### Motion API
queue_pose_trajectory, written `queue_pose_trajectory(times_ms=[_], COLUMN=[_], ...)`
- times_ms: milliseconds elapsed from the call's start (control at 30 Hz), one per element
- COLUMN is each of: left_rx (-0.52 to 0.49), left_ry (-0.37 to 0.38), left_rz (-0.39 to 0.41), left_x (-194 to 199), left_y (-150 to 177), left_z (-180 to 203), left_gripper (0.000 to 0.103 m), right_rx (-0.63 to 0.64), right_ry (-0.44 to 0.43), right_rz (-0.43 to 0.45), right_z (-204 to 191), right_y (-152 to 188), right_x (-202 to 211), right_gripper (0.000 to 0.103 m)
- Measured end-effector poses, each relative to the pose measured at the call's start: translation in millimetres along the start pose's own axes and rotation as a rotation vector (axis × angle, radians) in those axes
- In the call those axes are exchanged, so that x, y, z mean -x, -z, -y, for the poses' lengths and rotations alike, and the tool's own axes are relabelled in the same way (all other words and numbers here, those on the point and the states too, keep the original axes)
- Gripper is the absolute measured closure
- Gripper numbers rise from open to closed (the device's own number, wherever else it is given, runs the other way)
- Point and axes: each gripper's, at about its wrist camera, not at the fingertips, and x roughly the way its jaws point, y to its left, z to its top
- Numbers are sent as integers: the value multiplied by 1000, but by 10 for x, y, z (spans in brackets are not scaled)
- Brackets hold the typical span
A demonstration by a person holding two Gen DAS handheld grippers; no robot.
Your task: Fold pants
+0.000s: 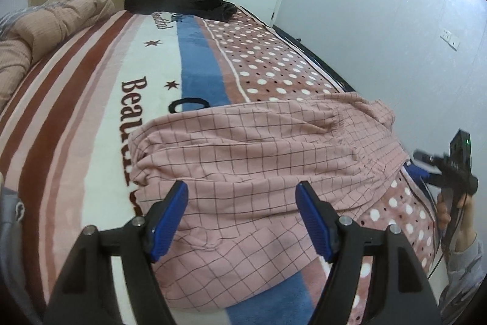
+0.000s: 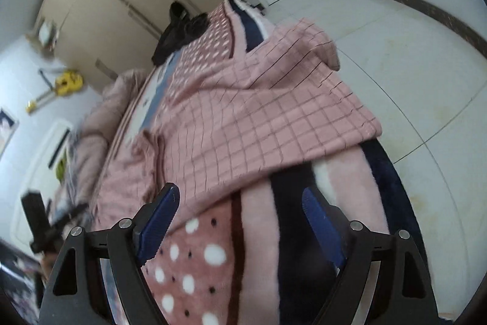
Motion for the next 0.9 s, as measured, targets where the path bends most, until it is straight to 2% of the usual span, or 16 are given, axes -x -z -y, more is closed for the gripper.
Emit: queue_pose_trajectory(times_ms=[67, 167, 267, 367, 500, 700, 767, 800, 833, 867, 900], left_rx=[-14, -17, 1, 14, 9, 12, 16, 15, 12, 9, 8], left_ry=[-11, -15, -12, 3, 3, 6, 10, 9, 9, 6, 4], left_rz=[-1, 1, 1, 2, 4, 7, 11, 12, 12, 12, 12], left_x=[3, -14, -62, -95, -105, -104, -96, -90, -83, -79, -75], left_y=[-9, -22, -35, -28, -21, -28, -35, -38, -36, -36, -36], left_z=[12, -27, -76, -107, -109, -108, -108, -107, -105, -106, -110], left_gripper=[34, 34, 34, 34, 34, 34, 34, 34, 34, 34, 34], right_rx=[-42, -76, -56, -51, -111, -152, -167, -169, -171, -173, -170], right_ry=[26, 28, 98, 124, 66, 41, 44, 43, 45, 49, 55], right_rz=[43, 31, 34, 27, 49, 86, 116, 123, 122, 116, 112], right_z=[77, 159, 122, 81, 80, 125, 121, 123, 124, 126, 122], right_y=[-91, -178, -264, -329, -502, -698, -741, -754, -758, -763, -772], right_x=[-5, -69, -179, -277, -417, -623, -682, -701, -715, -737, -746], right_gripper=[23, 23, 23, 16, 15, 24, 30, 41, 58, 68, 86])
